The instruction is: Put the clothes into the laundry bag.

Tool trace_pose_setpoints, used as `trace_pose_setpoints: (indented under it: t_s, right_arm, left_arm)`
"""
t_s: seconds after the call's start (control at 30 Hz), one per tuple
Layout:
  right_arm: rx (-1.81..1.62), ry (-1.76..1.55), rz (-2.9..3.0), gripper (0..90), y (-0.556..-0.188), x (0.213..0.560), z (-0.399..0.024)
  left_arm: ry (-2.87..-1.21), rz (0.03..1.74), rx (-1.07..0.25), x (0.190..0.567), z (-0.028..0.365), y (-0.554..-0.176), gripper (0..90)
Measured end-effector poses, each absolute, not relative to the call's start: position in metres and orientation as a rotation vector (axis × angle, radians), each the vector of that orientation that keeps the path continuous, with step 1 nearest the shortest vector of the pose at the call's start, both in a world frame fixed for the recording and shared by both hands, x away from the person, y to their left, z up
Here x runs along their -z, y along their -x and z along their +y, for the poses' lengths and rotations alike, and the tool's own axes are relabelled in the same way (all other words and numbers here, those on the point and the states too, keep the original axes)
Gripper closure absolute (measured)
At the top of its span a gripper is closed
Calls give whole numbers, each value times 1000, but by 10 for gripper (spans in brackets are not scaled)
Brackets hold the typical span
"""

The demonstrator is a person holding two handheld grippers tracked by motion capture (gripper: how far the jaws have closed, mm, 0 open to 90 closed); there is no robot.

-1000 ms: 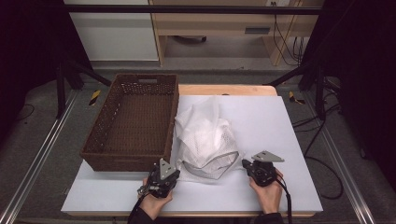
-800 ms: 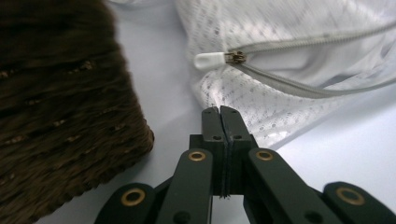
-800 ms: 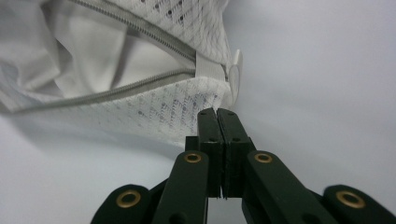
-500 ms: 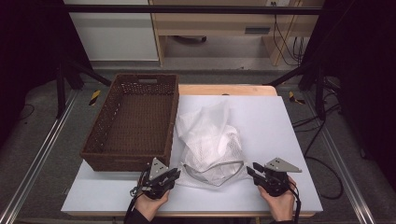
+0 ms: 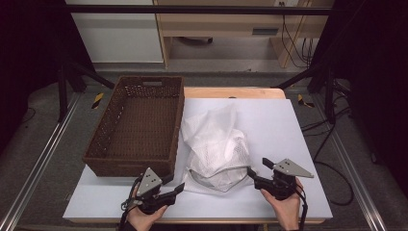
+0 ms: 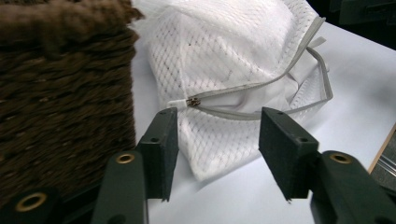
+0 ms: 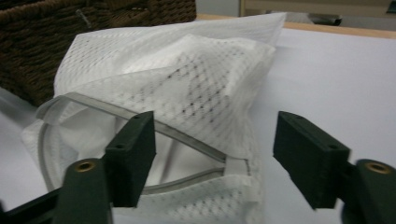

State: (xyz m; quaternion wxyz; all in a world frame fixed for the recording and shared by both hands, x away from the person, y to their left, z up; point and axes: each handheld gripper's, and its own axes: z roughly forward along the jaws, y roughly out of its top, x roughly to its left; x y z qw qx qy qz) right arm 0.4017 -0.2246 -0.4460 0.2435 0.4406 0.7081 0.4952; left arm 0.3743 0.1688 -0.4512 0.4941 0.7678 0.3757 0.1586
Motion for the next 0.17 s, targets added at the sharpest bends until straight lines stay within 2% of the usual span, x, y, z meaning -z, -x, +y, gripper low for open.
trace_pose_setpoints:
  t_s: [0.17]
  right_arm:
    - [-1344, -1241, 1913, 237, -398, 448, -240]
  left_arm:
    - [-1871, 929, -385, 458, 180, -372, 428]
